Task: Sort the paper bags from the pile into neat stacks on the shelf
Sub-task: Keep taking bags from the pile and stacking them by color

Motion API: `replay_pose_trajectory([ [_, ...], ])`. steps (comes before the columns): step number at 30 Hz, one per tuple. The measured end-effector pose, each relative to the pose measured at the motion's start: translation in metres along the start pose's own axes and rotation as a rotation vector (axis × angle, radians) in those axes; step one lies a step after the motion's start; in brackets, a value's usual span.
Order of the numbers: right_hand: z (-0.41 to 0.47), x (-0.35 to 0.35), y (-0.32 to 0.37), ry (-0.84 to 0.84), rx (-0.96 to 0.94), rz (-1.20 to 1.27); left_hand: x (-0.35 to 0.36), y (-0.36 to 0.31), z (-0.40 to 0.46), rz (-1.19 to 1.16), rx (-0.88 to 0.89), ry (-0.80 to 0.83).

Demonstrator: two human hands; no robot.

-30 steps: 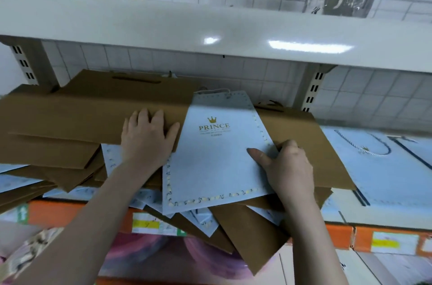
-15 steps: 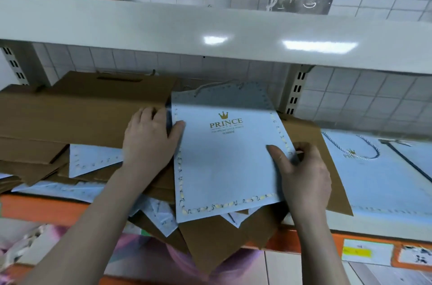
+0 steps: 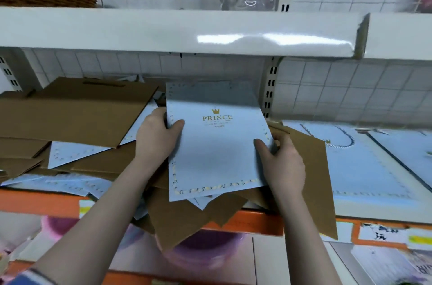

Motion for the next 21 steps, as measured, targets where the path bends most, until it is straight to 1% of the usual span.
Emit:
replay_pose_trajectory([
  [3, -0.005, 0.008, -0.003, 0.059, -0.022, -0.035, -0.004, 0.004, -0.003, -0.1, -0.062, 0.009],
  [6, -0.016, 0.009, 0.004, 0.046, -0.099, -0.029, -0.017, 0.016, -0.006, -0.225, -0.118, -0.021],
  [8, -0.023, 0.012, 0.01, 0.049, -0.145, -0.09, -0.025, 0.028, -0.008, -0.298, -0.14, -0.052],
  [11, -0.031, 0.028, 0.011, 0.169, -0.16, -0.161, -0.037, 0.042, -0.017, -0.375, -0.154, -0.077],
  [14, -0.04, 0.046, 0.008, 0.287, -0.216, -0.173, -0.046, 0.052, -0.029, -0.383, -0.147, -0.077],
  [16, -0.043, 0.053, 0.003, 0.345, -0.172, -0.162, -0.05, 0.058, -0.037, -0.377, -0.148, -0.076],
  [21, -0.052, 0.063, 0.023, 0.46, -0.146, 0.014, -0.062, 0.068, -0.043, -0.375, -0.134, -0.093],
])
Point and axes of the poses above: each hand's wrist, its own z-axis towards the middle knuckle, its own x-axis out of the palm, y = z × x, the point moved 9 cm from there along z, towards the middle knuckle, and after that the axes turned 14 degrees about z, right-handed, at the moved point
